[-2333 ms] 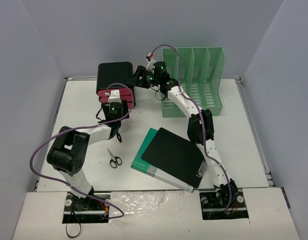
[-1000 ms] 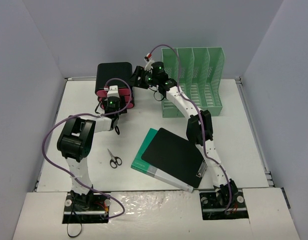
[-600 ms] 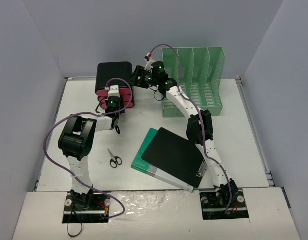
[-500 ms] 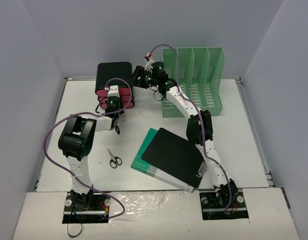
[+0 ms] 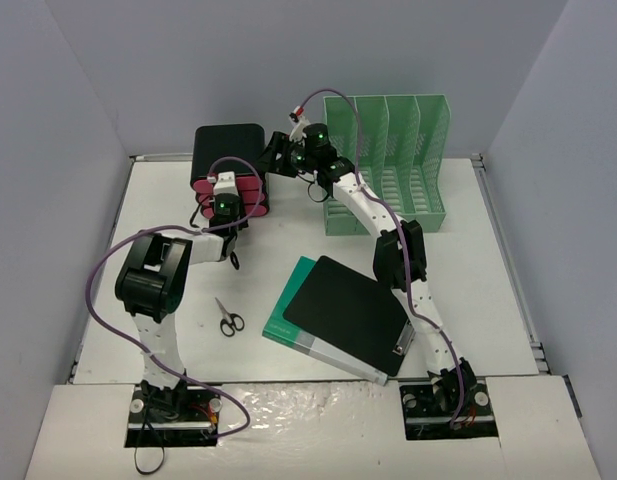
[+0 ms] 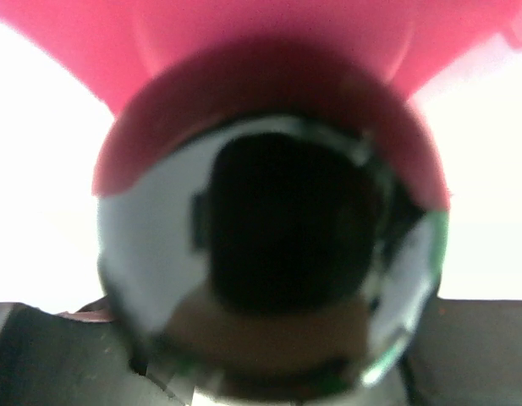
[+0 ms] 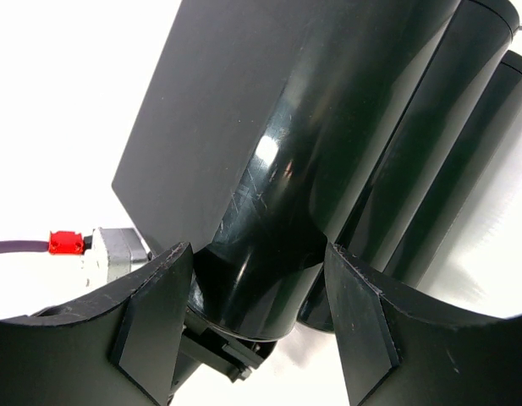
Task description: Organize the desk
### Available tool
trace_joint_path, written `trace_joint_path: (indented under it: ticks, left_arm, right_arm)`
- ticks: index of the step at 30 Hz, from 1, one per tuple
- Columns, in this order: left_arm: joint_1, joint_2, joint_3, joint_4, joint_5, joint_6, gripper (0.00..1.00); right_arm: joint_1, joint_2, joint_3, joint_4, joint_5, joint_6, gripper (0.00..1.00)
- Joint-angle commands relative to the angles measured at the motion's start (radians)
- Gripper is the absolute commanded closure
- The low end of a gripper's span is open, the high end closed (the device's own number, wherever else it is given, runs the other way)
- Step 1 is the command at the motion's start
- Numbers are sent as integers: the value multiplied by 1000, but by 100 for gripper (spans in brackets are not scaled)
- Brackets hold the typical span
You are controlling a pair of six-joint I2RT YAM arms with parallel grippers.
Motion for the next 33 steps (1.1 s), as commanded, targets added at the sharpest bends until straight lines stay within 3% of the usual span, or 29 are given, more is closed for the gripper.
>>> trace_joint_path:
  ticks: [1,21,33]
  left_arm:
    - [8,-117,-28,30,-12,-46,100]
    - [-126,-378,-171,-186,-131,-47,100]
    - [-131,-417,-213,-219,-154,-61,97]
  right_arm:
    - [19,24,-2,-29,-17,-39,42]
    - [14,-15,-65,-8,-27,-43,43]
    - [9,-39,-120,-8,-27,-65,43]
